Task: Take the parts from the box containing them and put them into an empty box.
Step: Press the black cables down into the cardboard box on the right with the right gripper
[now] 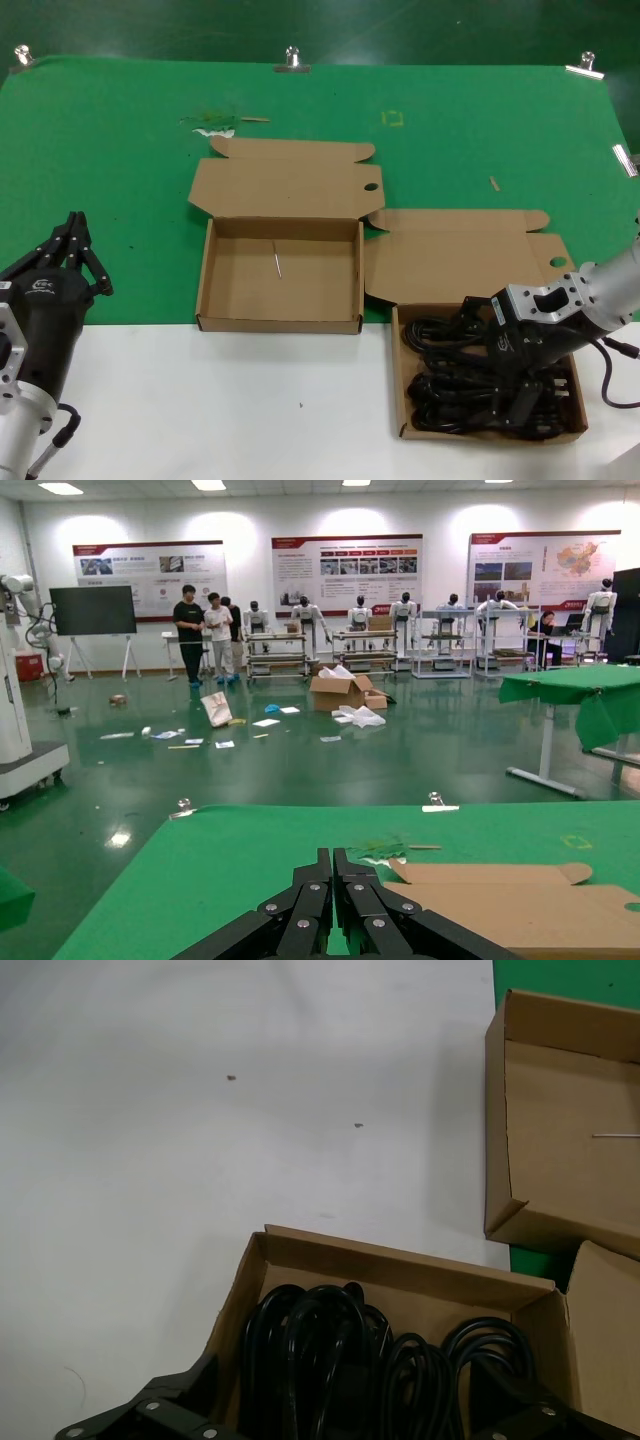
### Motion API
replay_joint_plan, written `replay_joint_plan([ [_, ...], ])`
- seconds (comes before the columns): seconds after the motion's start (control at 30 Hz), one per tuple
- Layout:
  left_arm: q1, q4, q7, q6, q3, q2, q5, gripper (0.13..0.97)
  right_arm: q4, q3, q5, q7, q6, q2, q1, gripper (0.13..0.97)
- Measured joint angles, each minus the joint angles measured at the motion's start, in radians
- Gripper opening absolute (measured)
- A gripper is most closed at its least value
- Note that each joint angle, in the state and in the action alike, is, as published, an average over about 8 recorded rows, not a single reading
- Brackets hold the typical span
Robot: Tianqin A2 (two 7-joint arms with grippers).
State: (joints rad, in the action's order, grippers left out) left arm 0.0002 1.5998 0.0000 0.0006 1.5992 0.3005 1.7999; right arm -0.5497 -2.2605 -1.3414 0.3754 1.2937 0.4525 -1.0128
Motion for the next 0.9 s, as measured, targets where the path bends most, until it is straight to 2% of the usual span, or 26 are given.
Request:
replay_joint_plan([
  [0.1,0.0,0.0,0.0,0.0,0.0,0.0,0.0,0.151,0.01,0.002,0.001,0.007,-0.003,-0.003,-0.003,0.861],
  [0.23,0.0,0.0,0.0,0.0,0.0,0.0,0.0,0.151,0.016,0.005,0.002,0.01,-0.005,-0.005,-0.004,0.861],
  [0.5,0.0,0.0,0.0,0.0,0.0,0.0,0.0,0.151,0.002,0.012,-0.002,-0.006,0.001,-0.003,0.005,0.71],
  [0.53,0.0,0.0,0.0,0.0,0.0,0.0,0.0,0.151,-0.001,0.013,-0.002,-0.01,0.002,-0.002,0.007,0.71],
  [0.8,0.0,0.0,0.0,0.0,0.0,0.0,0.0,0.151,-0.024,0.016,-0.006,-0.029,0.01,0.004,0.016,0.499],
  [0.9,0.0,0.0,0.0,0.0,0.0,0.0,0.0,0.151,-0.028,0.017,-0.006,-0.032,0.01,0.005,0.018,0.454],
])
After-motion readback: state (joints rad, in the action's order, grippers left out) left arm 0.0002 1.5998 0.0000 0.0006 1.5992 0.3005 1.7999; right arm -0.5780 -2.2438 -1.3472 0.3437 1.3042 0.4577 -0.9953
